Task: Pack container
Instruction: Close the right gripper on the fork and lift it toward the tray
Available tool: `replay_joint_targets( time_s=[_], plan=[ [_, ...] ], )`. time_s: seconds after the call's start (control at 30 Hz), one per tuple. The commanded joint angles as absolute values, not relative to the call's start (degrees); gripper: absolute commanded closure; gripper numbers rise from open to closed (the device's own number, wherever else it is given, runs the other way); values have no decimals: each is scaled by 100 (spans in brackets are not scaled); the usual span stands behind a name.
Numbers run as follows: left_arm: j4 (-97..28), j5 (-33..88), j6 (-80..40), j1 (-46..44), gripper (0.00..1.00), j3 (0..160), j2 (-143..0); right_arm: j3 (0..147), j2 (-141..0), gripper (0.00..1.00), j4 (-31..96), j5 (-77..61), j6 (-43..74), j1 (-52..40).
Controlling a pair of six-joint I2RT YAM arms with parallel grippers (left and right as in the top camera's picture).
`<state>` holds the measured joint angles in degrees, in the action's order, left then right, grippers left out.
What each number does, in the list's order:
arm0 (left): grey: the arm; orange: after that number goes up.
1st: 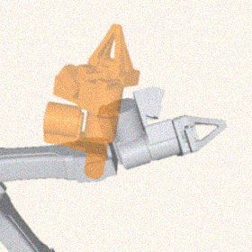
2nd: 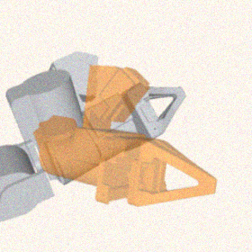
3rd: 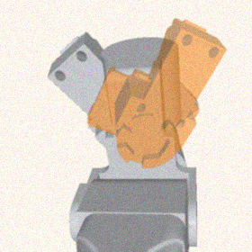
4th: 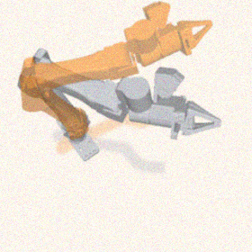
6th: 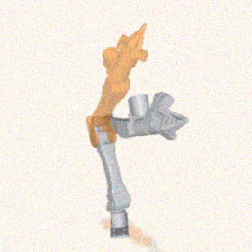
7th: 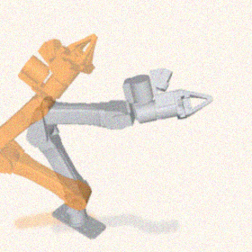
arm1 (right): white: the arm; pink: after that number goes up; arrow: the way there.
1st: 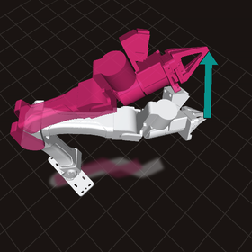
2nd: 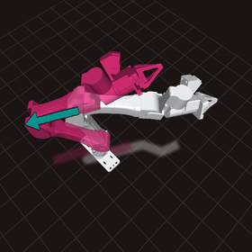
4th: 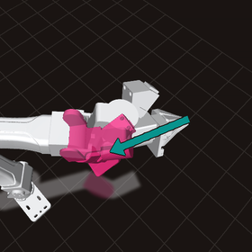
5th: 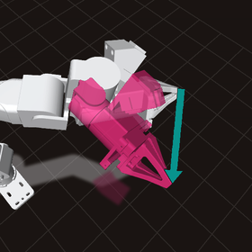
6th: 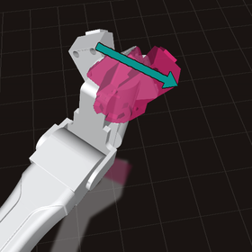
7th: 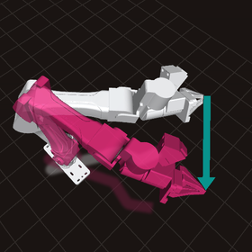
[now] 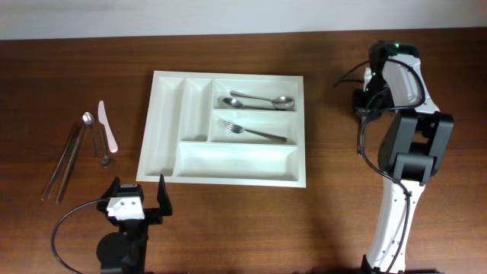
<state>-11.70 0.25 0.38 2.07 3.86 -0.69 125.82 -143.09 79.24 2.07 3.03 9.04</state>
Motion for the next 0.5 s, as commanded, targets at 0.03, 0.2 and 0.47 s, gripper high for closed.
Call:
replay_joint_targets(
  time_s=[0.03, 0.2, 0.47],
  plan=[
    [-1160, 69, 86, 242, 1, 351, -34, 13284, -14167, 96, 8119, 193, 344, 939],
    [-1160, 69, 86, 242, 1, 351, -34, 13941, -14167, 96, 8416, 189, 325, 923],
    [-1160, 69, 86, 242, 1, 351, -34, 14903, -14160, 96, 8735, -869, -770, 646]
  ],
)
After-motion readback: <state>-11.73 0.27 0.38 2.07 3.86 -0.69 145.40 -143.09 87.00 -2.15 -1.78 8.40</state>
